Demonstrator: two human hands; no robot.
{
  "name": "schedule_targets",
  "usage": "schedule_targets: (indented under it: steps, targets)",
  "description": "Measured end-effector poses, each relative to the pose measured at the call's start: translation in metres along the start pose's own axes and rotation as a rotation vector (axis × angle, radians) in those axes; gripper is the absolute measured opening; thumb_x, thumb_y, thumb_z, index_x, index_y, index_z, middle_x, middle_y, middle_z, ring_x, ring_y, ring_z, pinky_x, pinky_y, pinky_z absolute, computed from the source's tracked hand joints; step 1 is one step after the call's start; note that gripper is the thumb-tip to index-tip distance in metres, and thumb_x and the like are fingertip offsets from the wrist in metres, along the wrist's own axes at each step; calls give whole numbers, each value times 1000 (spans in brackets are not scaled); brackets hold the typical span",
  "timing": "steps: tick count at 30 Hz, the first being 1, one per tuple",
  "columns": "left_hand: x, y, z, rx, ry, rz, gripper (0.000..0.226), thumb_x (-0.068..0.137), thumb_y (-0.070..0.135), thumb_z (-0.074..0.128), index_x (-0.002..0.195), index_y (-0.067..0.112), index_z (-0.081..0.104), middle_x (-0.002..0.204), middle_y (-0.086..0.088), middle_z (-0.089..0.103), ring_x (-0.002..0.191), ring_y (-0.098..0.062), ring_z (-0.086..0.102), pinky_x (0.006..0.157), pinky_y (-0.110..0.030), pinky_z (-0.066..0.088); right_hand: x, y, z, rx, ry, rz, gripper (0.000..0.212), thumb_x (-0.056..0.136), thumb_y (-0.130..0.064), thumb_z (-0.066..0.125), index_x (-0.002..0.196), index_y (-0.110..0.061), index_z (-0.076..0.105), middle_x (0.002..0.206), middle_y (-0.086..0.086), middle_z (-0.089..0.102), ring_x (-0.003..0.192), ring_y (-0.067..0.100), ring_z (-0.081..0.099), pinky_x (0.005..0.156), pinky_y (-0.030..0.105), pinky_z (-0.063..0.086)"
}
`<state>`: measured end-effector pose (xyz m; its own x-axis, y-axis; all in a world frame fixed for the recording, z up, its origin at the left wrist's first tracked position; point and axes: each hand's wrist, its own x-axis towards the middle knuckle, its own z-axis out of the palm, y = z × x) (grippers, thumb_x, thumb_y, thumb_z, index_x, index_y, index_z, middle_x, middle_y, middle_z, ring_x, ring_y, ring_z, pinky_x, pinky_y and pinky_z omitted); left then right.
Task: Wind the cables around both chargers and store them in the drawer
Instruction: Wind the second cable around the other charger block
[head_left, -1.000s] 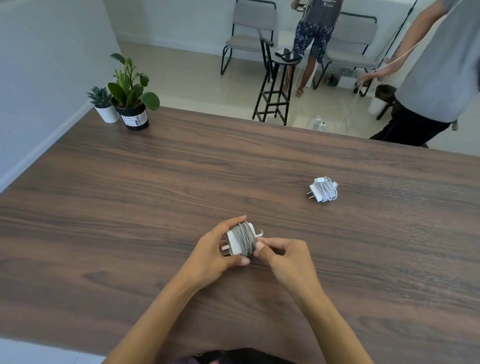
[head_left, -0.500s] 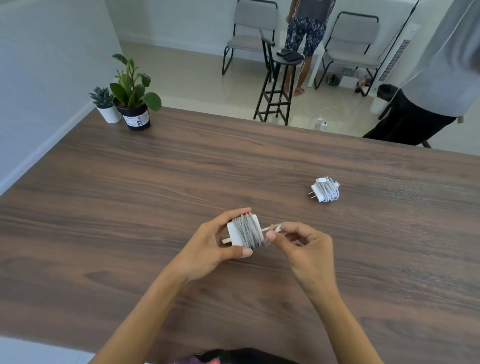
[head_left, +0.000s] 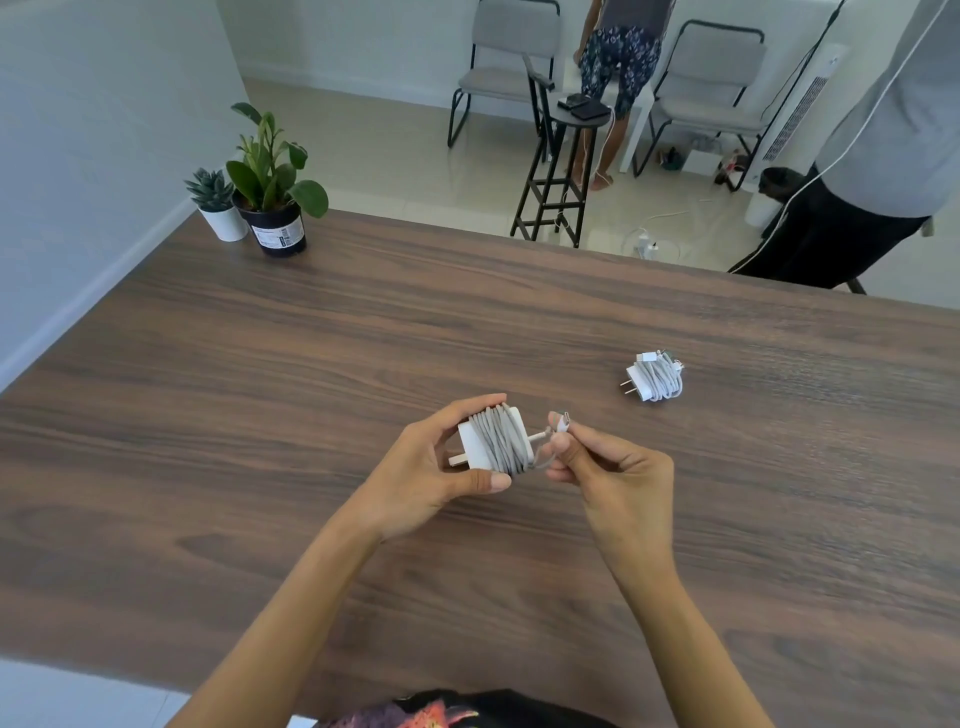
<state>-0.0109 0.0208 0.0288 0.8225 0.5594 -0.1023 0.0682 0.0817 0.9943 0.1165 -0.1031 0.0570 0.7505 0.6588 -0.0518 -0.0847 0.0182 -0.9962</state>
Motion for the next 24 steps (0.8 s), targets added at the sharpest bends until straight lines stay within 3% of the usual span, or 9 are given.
schedule_targets:
  steps: [11, 17, 24]
  targets:
    - [-3, 6, -2, -12, -14, 1, 73, 68, -6, 77, 132, 20, 51, 123, 1, 61, 113, -12, 59, 89, -25, 49, -2, -4, -2, 63, 16, 21, 17, 77, -1, 70, 89, -12, 73, 74, 6, 74, 65, 12, 67, 59, 19, 54]
    - [-4, 10, -5, 31, -47, -6, 73, 67, -5, 78, 130, 22, 53, 124, 1, 61, 114, -11, 59, 88, -25, 49, 0, -5, -7, -99, -14, 10, 12, 76, -6, 74, 84, -14, 74, 65, 1, 72, 58, 8, 61, 60, 16, 51]
    - [-7, 14, -6, 70, -63, -7, 72, 68, -4, 78, 130, 22, 53, 122, 2, 62, 112, -9, 60, 86, -22, 49, 1, -9, -4, -382, -52, -34, 15, 74, -14, 78, 76, -29, 76, 69, -7, 73, 64, 12, 68, 73, 35, 57]
